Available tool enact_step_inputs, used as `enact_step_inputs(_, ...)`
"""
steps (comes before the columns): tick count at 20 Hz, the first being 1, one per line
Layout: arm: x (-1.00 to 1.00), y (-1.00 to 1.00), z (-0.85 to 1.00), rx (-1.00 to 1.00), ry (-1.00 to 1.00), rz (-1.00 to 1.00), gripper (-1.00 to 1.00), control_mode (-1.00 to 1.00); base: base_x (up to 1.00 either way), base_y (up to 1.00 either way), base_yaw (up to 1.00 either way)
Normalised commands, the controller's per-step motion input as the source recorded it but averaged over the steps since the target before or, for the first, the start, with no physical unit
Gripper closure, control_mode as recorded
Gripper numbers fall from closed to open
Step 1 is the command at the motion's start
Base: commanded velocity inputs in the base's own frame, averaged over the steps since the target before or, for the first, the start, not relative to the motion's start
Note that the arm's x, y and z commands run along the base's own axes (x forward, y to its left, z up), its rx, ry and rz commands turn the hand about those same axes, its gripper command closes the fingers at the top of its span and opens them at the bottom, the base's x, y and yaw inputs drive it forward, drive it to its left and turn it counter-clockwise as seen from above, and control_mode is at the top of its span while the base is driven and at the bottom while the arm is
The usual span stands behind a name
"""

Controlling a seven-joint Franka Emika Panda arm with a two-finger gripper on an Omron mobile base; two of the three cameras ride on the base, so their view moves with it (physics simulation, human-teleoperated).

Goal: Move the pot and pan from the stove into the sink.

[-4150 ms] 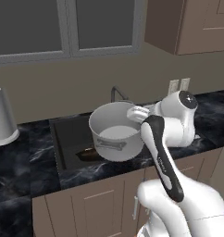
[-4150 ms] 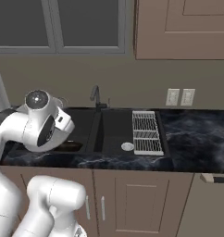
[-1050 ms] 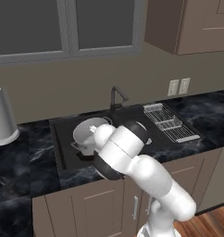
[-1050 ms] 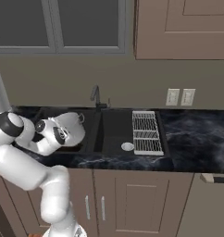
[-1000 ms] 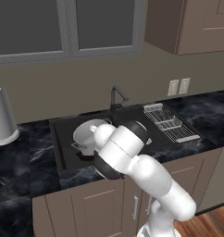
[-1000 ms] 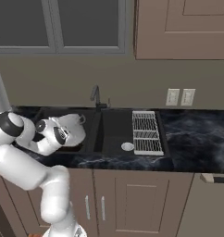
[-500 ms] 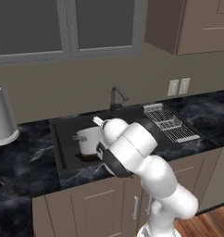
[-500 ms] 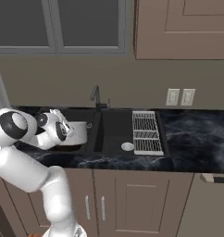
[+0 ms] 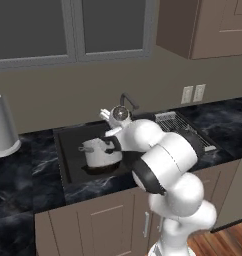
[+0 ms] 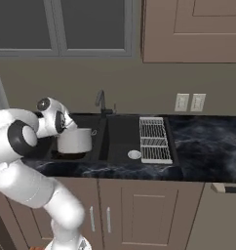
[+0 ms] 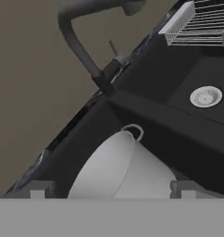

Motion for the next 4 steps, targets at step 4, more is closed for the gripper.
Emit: enact_step_inputs(4,-0.37,0.19,0.56,-0.04,0.13,0.06,-1.00,-1.00,0.00,0.00,0.00)
